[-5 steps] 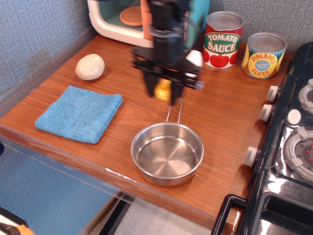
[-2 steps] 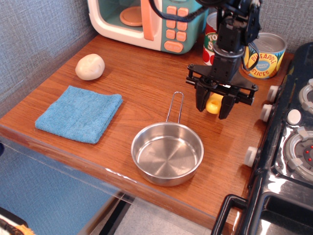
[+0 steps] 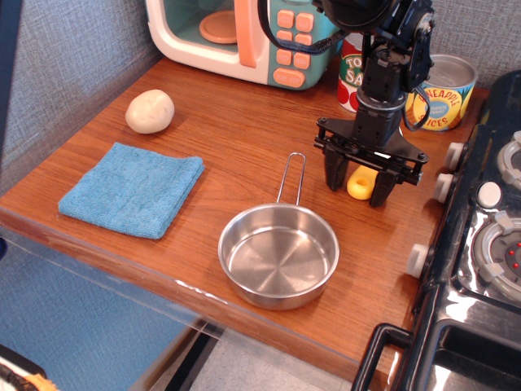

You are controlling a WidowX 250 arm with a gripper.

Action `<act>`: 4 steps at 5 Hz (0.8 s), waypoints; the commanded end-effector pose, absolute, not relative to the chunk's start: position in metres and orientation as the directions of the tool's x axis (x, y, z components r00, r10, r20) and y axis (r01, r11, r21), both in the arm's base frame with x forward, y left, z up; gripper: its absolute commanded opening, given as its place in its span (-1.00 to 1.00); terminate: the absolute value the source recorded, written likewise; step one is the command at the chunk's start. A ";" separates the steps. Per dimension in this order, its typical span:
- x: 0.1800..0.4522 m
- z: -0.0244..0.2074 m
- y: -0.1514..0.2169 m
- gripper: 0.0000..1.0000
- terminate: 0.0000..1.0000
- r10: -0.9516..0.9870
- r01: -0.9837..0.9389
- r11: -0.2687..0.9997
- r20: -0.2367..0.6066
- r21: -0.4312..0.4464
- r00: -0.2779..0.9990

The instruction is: PLACE THE KNIFE BEHIND THE PAN

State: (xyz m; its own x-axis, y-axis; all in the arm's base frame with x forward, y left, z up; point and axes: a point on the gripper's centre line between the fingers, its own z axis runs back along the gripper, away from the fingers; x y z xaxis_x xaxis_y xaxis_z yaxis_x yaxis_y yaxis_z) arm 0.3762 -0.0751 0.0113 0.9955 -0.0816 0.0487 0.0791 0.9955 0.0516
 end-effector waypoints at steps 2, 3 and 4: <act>0.370 0.094 -0.076 1.00 -1.00 -0.076 0.084 0.996 0.232 -0.022 0.970; 0.354 0.123 -0.059 1.00 -1.00 -0.043 0.059 0.996 0.224 -0.065 0.974; 0.326 0.125 -0.028 1.00 -1.00 -0.010 0.020 0.998 0.195 -0.051 0.981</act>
